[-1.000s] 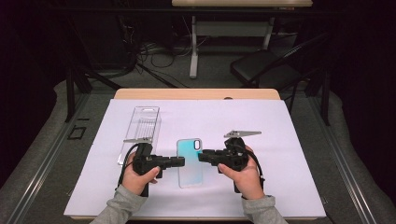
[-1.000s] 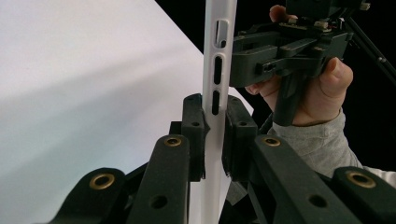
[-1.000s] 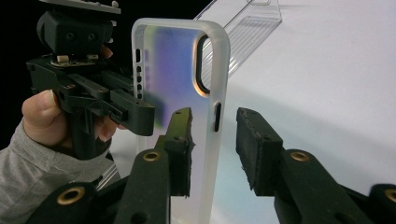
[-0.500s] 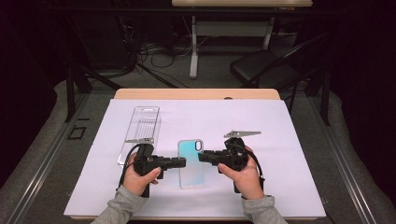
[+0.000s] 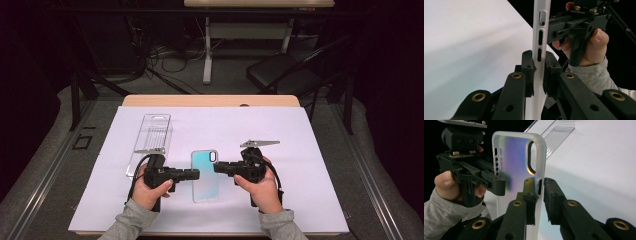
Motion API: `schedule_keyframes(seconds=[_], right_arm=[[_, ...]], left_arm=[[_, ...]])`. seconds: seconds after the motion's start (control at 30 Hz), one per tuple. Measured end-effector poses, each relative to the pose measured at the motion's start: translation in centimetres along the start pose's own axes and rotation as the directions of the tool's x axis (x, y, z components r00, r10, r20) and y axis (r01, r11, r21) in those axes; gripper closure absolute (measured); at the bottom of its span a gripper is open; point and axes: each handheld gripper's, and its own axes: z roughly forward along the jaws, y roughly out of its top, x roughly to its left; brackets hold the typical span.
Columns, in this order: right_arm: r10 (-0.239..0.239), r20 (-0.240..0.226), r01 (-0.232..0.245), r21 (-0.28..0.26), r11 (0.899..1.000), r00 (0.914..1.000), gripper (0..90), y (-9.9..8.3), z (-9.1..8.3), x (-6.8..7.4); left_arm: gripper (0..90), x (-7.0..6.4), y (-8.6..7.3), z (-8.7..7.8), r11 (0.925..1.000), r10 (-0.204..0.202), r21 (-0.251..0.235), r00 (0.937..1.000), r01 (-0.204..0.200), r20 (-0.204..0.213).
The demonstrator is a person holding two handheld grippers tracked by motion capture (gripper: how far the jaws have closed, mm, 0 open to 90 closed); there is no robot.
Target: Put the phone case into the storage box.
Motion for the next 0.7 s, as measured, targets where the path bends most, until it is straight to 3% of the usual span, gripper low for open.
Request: schedule_keyframes(seconds=[0.7], right_arm=[[0.016, -0.012, -0.016, -0.002, 1.0, 0.9998, 83.0, -0.04, -0.04, -0.06]], left_arm=[[81.6, 0.04, 0.0, -0.01, 1.0, 0.001, -0.001, 1.0, -0.001, -0.001]])
